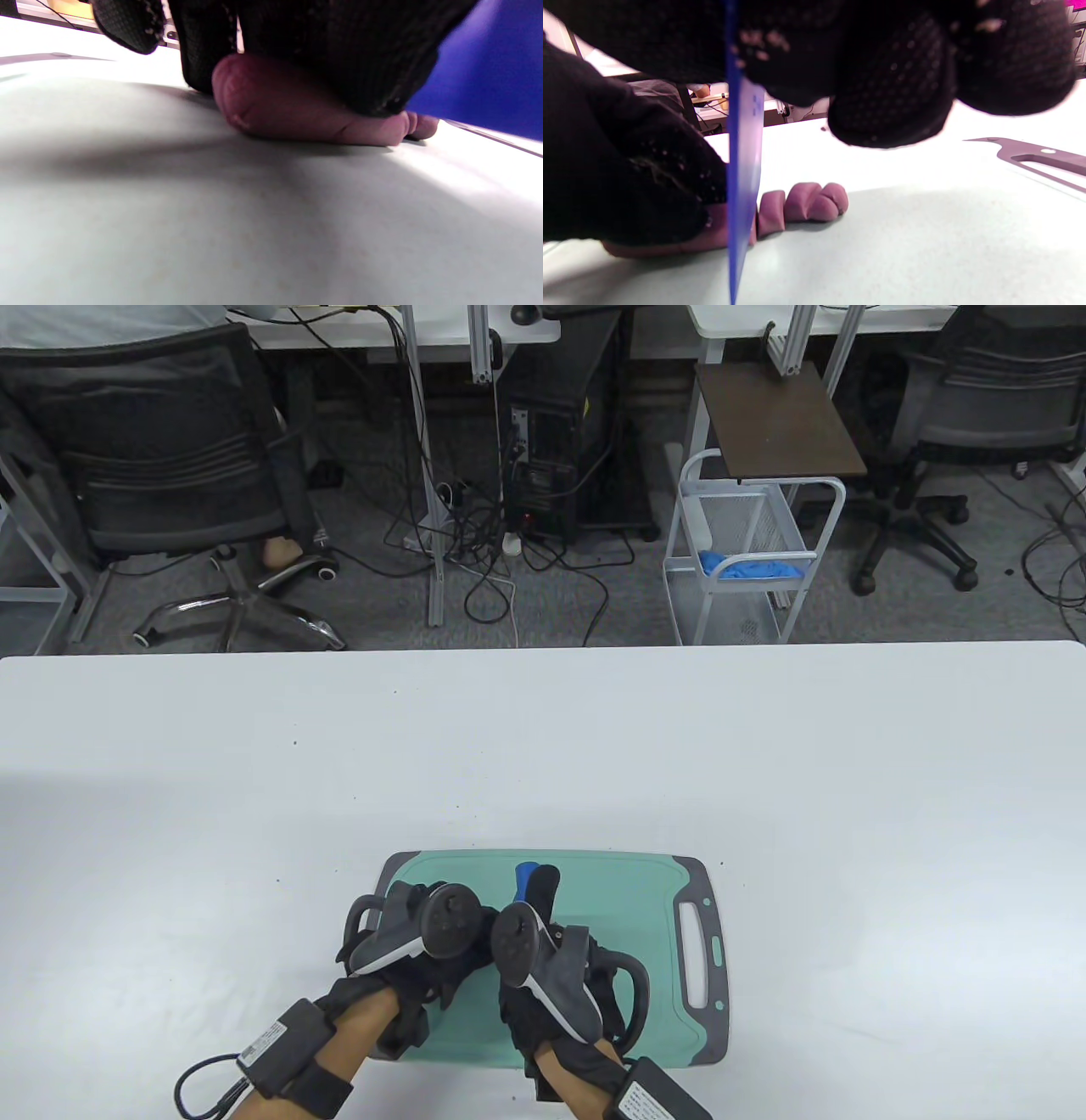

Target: Slice plasticine roll into thin flakes

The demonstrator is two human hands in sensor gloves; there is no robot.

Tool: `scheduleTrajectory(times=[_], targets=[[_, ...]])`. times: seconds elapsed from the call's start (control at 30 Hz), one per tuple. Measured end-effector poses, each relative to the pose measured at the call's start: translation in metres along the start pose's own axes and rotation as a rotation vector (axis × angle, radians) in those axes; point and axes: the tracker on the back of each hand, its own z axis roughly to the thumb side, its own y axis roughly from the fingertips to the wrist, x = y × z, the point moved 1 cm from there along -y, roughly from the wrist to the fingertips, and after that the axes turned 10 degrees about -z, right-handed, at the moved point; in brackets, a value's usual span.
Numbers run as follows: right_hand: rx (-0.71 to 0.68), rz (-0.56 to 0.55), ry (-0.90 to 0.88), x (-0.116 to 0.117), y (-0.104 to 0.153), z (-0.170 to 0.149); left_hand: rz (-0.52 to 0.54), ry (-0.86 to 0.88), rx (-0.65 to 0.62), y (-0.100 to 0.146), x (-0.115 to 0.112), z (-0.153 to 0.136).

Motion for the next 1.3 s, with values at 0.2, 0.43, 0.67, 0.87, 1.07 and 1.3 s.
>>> scheduleTrajectory(times=[0.2,0.43,0.67,0.87,1.07,1.3], targets=[[-0.002,-0.007,-0.010,-0.004,0.002,0.001,0.001,0.001,0.001,0.000,0.000,0.000],[-0.012,0.005,-0.002,-0.001,0.004,0.006,0.005,0.000,0.000,0.000,0.001,0.000],[-0.016,0.005,0.008,0.005,0.005,0.011,0.009,0.001,0.000,0.000,0.001,0.000],[-0.022,-0.007,0.027,0.009,0.006,0.014,0.011,0.004,0.000,0.000,0.001,0.000],[-0.027,-0.017,0.047,0.014,0.006,0.017,0.010,0.009,0.001,0.000,0.001,-0.001],[-0.035,-0.031,0.067,0.021,0.006,0.020,0.010,0.016,0.001,-0.001,0.001,-0.001]])
